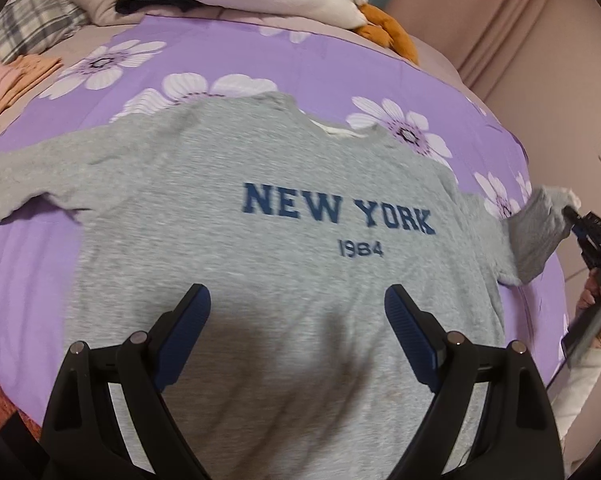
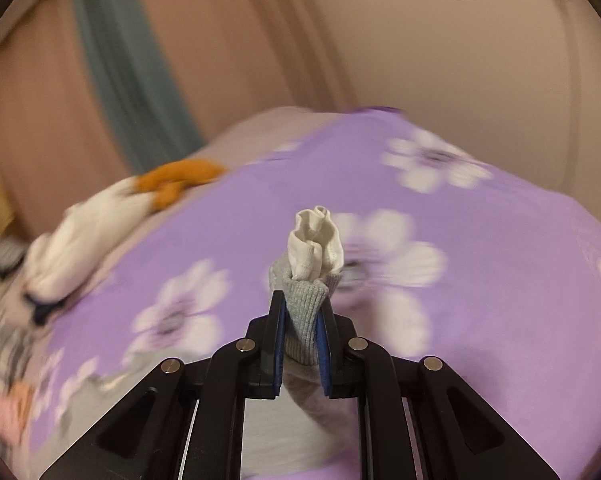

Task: Fold small clothes
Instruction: 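Close the right gripper on the sleeve cuff and lift it, then carry the held sleeve across the shirt front toward the printed text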

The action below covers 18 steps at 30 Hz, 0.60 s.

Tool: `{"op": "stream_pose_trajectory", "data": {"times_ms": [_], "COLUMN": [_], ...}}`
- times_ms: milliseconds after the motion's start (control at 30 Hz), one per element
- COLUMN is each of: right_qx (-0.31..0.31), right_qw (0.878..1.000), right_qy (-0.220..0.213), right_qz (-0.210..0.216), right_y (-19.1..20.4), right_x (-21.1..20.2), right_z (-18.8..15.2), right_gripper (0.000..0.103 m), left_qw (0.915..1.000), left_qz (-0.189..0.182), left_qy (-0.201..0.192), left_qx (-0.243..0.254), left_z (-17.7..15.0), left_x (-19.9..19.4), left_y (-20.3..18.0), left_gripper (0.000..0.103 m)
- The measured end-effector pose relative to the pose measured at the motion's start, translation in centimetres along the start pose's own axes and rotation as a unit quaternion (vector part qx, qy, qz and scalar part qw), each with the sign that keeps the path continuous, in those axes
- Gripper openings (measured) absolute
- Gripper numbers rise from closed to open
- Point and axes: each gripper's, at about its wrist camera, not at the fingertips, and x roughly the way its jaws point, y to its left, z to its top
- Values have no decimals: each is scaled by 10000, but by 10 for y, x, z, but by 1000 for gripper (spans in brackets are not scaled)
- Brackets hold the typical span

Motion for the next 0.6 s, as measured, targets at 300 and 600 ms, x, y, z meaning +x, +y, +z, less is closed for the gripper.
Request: {"op": "stream_pose_trajectory", "data": {"times_ms": [300,600], "right_qx": [-1225,-2054], "right_qw": [9807,9526], "right_qy": [726,1664], "right_qz": [1342,1505], "right_y": [102,151], "right_x": [12,48], "right_z": [-45,-103], "right_gripper": [15,15], "left_qw": [9991,9985], "left_qz": [248,323], "left_qy": [-184,-197], "left_qx": [-293,-404], "left_z": [2,2], "left_x": [-12,-14], "left_y": [26,37], "left_gripper": [88,88]}}
